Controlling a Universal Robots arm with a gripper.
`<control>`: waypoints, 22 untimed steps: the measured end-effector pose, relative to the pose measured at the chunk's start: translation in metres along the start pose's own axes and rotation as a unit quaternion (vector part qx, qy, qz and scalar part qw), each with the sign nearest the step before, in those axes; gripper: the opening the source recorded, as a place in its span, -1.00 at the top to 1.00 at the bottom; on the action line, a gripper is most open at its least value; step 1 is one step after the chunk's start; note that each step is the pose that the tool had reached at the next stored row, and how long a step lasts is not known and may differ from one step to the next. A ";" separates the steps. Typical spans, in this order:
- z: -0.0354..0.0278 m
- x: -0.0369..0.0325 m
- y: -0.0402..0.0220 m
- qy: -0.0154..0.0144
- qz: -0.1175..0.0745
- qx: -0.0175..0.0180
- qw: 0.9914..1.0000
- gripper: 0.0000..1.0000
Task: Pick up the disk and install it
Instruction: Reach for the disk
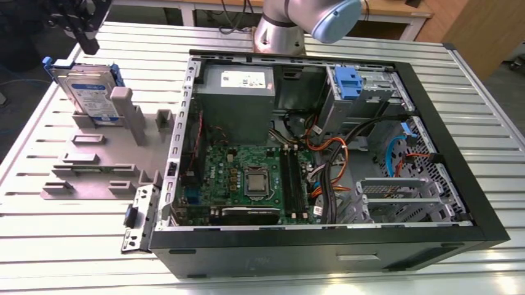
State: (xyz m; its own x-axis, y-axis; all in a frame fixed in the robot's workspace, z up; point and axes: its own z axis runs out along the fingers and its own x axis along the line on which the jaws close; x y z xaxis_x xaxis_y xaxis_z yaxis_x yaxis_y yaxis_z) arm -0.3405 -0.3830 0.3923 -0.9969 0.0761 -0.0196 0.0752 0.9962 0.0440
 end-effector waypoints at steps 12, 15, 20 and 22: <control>-0.0001 0.0035 -0.0003 0.000 0.000 0.000 1.000 0.79; -0.0001 0.0050 -0.0004 0.000 0.000 0.000 1.000 0.79; -0.0002 0.0078 -0.0006 0.000 0.000 0.000 1.000 0.79; -0.0002 0.0089 -0.0007 0.000 0.000 0.000 1.000 0.79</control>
State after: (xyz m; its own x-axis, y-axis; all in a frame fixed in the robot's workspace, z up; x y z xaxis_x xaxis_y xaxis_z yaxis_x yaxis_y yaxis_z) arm -0.3494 -0.3830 0.3924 -0.9969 0.0762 -0.0195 0.0753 0.9962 0.0439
